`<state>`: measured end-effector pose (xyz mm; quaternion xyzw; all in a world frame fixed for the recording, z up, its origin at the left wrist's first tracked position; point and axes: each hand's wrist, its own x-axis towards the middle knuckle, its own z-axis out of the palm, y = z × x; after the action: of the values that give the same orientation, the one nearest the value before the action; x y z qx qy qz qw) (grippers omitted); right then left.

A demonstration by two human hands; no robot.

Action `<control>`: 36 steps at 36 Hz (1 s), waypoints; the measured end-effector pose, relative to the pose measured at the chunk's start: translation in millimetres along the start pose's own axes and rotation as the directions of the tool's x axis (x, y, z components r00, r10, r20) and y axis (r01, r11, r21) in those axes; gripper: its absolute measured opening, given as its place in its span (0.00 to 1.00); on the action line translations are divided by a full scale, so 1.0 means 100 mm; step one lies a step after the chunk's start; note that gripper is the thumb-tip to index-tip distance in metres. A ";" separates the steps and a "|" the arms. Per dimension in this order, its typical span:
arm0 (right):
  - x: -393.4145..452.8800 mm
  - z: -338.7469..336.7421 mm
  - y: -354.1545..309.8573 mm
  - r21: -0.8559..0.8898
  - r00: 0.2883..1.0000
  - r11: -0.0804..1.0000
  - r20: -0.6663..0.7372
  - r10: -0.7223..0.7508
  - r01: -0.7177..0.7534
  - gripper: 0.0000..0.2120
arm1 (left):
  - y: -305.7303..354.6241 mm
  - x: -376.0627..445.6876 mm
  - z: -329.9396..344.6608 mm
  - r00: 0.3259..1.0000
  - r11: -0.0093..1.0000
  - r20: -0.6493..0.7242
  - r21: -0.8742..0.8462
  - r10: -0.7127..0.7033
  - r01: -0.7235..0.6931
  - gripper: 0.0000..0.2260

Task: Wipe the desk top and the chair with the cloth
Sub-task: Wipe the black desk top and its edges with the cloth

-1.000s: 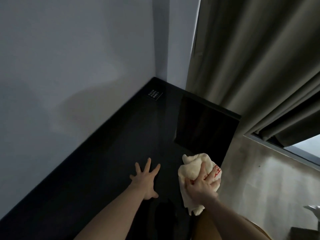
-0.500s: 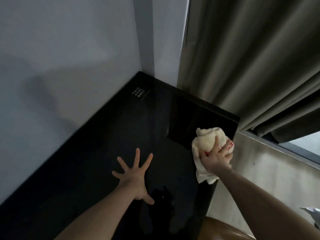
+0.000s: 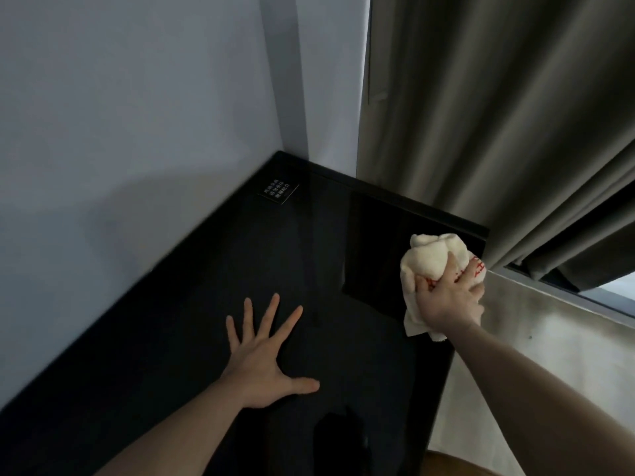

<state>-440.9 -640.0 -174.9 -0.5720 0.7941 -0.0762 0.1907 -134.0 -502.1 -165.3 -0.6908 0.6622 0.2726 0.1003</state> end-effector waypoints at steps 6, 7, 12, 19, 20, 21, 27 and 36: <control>-0.33 0.16 0.02 0.014 0.993 1.000 -0.120 -0.010 0.011 0.37 | -0.01 -0.03 0.11 0.985 0.994 -0.170 0.107 0.019 0.000 0.47; -0.40 0.20 0.03 0.013 0.991 1.000 -0.129 -0.021 0.023 0.37 | 0.00 -0.02 0.12 0.981 0.992 -0.193 0.123 0.019 0.005 0.46; -0.56 0.25 0.09 0.022 0.989 0.999 -0.143 -0.042 0.046 0.37 | -0.01 0.01 0.16 0.967 0.989 -0.254 0.147 0.023 0.015 0.42; -0.43 0.27 0.03 0.029 0.981 0.999 -0.193 -0.022 0.028 0.35 | -0.03 0.02 0.18 0.959 0.990 -0.282 0.140 0.035 0.005 0.40; -0.40 0.26 0.02 0.030 0.981 0.999 -0.195 -0.018 0.025 0.35 | -0.03 0.03 0.18 0.958 0.991 -0.283 0.137 0.035 0.004 0.40; -0.38 0.25 0.01 0.032 0.980 0.999 -0.196 -0.015 0.021 0.35 | -0.03 0.03 0.17 0.958 0.990 -0.283 0.138 0.035 0.005 0.40; -0.18 0.16 -0.03 0.051 0.980 0.999 -0.197 -0.008 0.018 0.34 | -0.06 0.05 0.17 0.961 0.991 -0.275 0.133 0.038 -0.001 0.37; 0.23 0.07 -0.06 0.060 0.978 0.998 -0.209 0.018 -0.005 0.34 | -0.08 0.08 0.17 0.968 0.987 -0.251 0.158 0.025 0.016 0.37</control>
<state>-438.9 -662.9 -184.4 -0.5504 0.8104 -0.1583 0.1233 -130.5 -499.5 -184.9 -0.7081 0.6907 0.1291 0.0694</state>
